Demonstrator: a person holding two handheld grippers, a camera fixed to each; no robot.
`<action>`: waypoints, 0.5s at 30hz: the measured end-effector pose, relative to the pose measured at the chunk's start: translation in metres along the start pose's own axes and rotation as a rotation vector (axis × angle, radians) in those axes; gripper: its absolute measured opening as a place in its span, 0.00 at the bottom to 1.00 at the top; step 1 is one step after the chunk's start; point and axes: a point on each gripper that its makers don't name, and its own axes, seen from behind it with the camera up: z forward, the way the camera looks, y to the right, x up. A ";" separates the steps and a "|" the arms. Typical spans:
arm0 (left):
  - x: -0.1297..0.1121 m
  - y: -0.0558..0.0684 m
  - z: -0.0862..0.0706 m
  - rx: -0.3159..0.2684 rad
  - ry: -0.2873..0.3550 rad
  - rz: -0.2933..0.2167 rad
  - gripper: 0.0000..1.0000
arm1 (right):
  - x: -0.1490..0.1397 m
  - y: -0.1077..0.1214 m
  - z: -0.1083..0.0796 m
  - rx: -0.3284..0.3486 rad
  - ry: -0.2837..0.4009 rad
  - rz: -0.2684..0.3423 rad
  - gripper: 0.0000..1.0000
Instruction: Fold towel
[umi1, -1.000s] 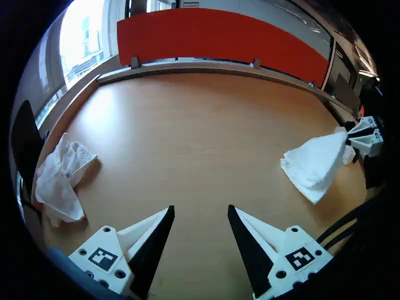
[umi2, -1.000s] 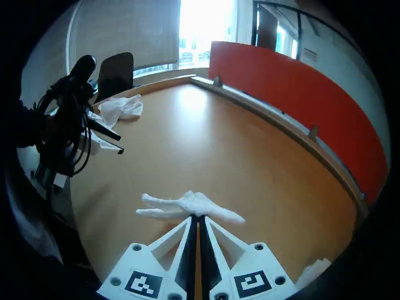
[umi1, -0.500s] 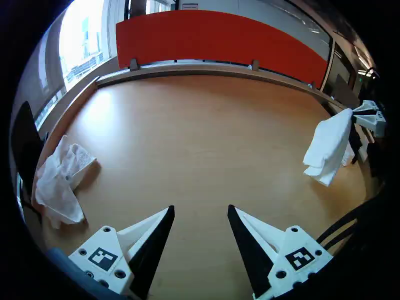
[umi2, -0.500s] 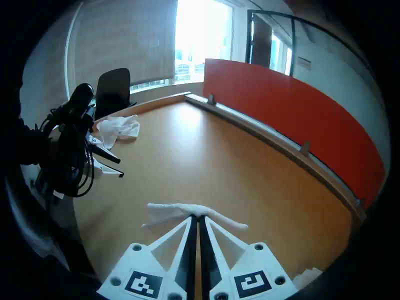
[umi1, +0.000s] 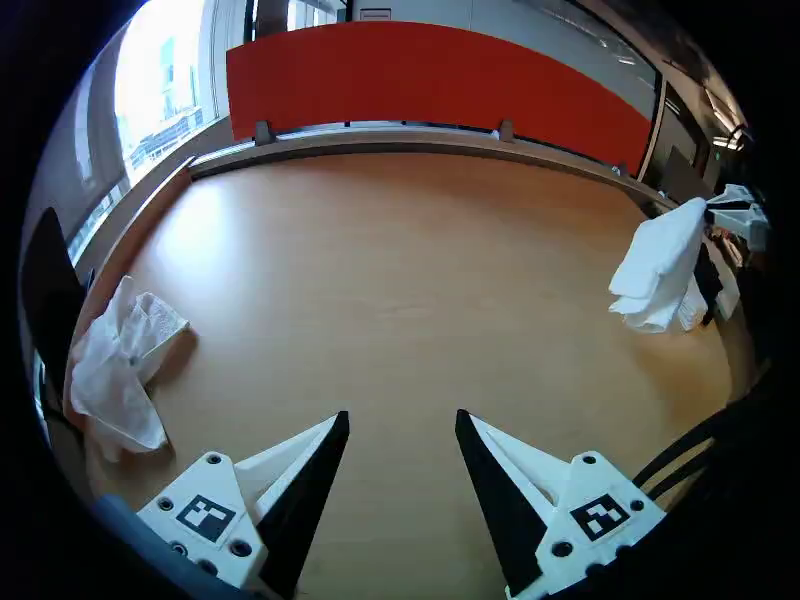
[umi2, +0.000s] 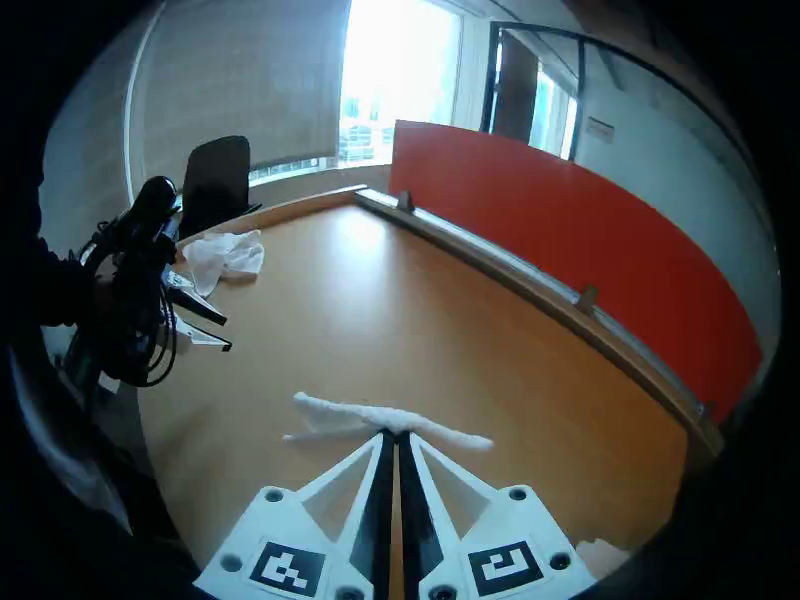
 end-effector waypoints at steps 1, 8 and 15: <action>0.000 0.000 0.000 0.000 0.000 -0.001 0.78 | 0.000 0.004 -0.002 -0.004 -0.001 0.000 0.04; 0.002 0.000 0.000 -0.001 0.002 -0.001 0.78 | -0.003 0.038 -0.016 -0.045 -0.007 0.016 0.04; 0.003 0.000 0.001 0.002 -0.001 0.005 0.78 | -0.010 0.077 -0.030 -0.088 -0.021 0.038 0.04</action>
